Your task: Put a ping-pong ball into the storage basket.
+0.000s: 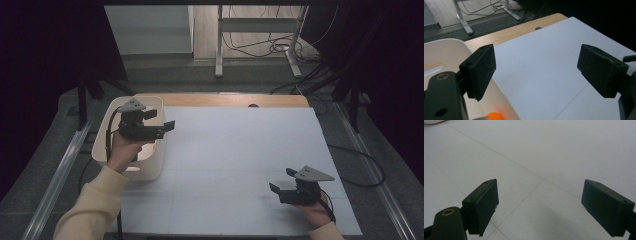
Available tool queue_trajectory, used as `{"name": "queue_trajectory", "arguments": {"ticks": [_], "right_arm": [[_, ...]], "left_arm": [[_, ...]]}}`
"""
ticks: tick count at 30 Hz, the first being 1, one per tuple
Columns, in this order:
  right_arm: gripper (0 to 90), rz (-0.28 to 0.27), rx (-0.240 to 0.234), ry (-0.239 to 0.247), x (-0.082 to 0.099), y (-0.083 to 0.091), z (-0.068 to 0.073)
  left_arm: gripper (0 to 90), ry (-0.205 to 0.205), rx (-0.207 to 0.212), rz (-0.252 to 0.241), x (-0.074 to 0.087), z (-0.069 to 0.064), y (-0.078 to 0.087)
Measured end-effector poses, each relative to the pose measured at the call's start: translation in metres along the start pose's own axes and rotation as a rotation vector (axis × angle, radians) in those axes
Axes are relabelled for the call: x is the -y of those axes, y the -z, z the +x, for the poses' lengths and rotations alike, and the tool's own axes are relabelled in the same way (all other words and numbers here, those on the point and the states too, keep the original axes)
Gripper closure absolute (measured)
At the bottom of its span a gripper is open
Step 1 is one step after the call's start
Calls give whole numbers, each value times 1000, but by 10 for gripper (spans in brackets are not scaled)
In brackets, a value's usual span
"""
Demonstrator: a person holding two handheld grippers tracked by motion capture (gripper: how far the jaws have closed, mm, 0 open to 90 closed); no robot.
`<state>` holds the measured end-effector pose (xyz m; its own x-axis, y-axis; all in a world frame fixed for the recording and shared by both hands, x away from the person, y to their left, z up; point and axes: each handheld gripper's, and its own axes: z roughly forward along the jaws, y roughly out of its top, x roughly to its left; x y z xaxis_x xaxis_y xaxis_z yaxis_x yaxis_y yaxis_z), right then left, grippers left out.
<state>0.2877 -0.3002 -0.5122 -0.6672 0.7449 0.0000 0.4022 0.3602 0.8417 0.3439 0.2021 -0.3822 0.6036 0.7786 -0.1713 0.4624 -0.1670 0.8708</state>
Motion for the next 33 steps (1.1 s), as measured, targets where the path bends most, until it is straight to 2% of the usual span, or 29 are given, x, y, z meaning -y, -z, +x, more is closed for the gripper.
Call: {"name": "queue_trajectory", "arguments": {"ticks": [7, 11, 16, 27, 33], "right_arm": [[145, 6, 0, 3, 0, 0, 1], [146, 2, 0, 1, 1, 1, 0], [145, -1, -3, 2, 1, 1, 1], [146, -2, 1, 2, 1, 3, 1], [146, -3, 6, 2, 2, 4, 2]], "left_arm": [[165, -20, 36, -20, 4, -12, 2], [166, -17, 70, -29, 7, -18, 4], [169, -34, 83, -30, 11, -28, 6], [170, -66, 122, -29, 29, -50, 10], [170, -87, 142, -13, 42, -64, 5]]}}
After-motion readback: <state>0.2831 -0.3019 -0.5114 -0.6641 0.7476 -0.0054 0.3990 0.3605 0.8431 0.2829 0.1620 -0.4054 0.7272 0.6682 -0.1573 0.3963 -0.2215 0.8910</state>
